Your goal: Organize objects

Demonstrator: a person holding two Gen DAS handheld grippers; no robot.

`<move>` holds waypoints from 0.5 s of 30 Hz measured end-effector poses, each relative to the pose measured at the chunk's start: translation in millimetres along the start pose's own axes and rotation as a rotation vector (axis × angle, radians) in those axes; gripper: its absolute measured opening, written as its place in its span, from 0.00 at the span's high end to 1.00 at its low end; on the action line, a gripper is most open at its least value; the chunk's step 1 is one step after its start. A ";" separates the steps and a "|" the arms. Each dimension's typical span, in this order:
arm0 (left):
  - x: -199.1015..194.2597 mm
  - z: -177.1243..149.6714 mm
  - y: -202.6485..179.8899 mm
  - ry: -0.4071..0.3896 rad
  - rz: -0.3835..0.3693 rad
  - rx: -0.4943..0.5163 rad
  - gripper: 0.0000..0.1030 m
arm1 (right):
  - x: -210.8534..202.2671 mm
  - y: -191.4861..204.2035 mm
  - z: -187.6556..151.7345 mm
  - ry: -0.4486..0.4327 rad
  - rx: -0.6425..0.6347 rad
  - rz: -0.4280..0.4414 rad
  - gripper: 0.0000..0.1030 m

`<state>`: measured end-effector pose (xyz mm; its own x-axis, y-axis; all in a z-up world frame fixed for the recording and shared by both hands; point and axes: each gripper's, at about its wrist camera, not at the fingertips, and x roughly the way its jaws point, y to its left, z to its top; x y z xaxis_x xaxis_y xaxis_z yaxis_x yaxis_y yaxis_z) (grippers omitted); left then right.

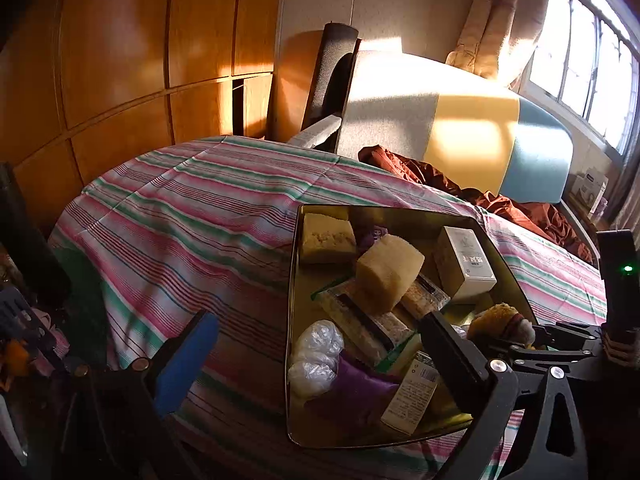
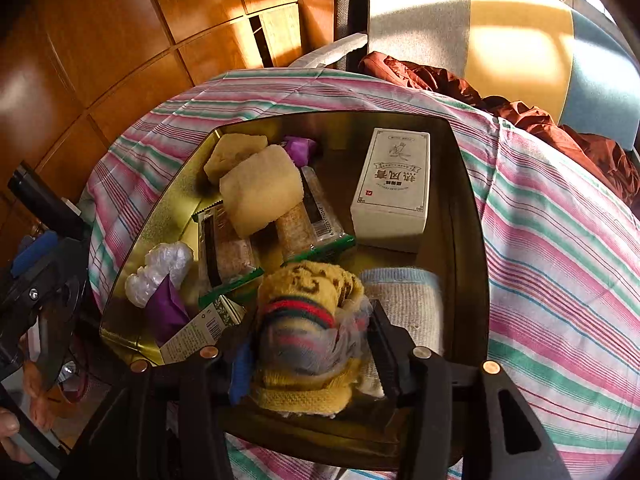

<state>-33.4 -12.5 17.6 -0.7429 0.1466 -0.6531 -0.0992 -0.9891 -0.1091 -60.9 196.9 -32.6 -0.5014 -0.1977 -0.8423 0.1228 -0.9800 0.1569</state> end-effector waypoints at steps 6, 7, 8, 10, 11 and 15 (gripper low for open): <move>-2.4 -4.0 3.0 0.007 0.042 -0.014 0.00 | -8.6 4.6 -0.7 -0.032 -0.001 -0.035 0.26; -2.7 -4.7 3.1 0.010 0.054 -0.015 0.00 | -12.9 3.1 -0.9 -0.046 0.010 -0.042 0.25; -3.4 -5.4 3.0 0.011 0.067 -0.014 0.00 | -18.3 1.7 -0.8 -0.064 0.022 -0.052 0.25; -5.6 -7.7 2.3 0.000 0.100 -0.002 0.00 | -29.3 -0.3 -1.5 -0.100 0.039 -0.080 0.22; -6.6 -9.2 1.8 -0.004 0.117 0.002 0.00 | -34.1 -1.0 -1.6 -0.116 0.047 -0.093 0.21; -10.3 -14.2 3.5 -0.006 0.131 -0.019 0.00 | -51.3 -0.2 -4.7 -0.180 0.075 -0.211 0.21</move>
<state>-16.6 -17.2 13.3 -0.7529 0.0161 -0.6580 0.0116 -0.9992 -0.0377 -31.2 207.4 8.1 -0.6542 0.0163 -0.7562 -0.0606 -0.9977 0.0309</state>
